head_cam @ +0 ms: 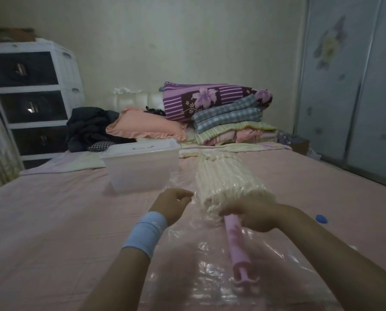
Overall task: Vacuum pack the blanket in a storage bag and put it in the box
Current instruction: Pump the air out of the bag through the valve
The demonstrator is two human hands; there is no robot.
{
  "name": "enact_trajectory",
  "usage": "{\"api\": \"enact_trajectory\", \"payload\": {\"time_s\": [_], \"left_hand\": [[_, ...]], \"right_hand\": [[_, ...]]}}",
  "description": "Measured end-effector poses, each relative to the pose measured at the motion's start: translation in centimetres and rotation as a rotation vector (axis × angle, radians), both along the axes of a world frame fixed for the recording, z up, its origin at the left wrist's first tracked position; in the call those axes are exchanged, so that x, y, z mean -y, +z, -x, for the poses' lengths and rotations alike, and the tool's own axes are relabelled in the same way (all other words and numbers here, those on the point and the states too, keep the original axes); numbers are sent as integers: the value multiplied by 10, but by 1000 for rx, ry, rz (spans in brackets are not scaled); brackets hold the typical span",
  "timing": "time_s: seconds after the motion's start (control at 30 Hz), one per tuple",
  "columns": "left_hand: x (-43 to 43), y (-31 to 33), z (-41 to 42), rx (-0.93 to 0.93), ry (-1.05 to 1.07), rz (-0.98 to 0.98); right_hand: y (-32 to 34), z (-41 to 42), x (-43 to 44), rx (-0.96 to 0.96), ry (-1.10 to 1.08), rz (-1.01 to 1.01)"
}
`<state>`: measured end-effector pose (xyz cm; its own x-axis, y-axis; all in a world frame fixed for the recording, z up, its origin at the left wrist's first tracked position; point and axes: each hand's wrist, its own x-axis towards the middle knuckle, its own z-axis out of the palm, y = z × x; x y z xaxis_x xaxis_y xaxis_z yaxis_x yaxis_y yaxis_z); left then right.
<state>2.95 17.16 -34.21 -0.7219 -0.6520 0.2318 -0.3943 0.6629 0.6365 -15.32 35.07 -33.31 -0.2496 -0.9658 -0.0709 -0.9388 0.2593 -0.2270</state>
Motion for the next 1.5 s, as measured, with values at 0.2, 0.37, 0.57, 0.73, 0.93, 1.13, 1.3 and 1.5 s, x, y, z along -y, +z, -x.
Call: {"api": "enact_trajectory", "payload": {"time_s": [0.2,0.37,0.57,0.73,0.93,1.13,1.3,1.5], "left_hand": [[70,-9,23,294,166,31],[111,-40,35,596,307,-37],[118,-58,33,658,289,-71],[80,-27,17,1057,-3,-145],[90,-16,-2,957,30,-666],[151,-25,21,356,363,4],[185,-47,57,603,154,122],[220,-63,64,464,160,60]], "right_hand": [[13,5,97,-48,-46,117],[-7,15,153,-377,-47,-13],[-42,36,159,-532,-126,-147],[-38,22,131,-552,-71,-38],[-13,-9,134,-607,-25,-96],[-11,1,201,-639,94,102],[-22,26,260,-611,158,87],[-51,50,295,-417,74,41]]}}
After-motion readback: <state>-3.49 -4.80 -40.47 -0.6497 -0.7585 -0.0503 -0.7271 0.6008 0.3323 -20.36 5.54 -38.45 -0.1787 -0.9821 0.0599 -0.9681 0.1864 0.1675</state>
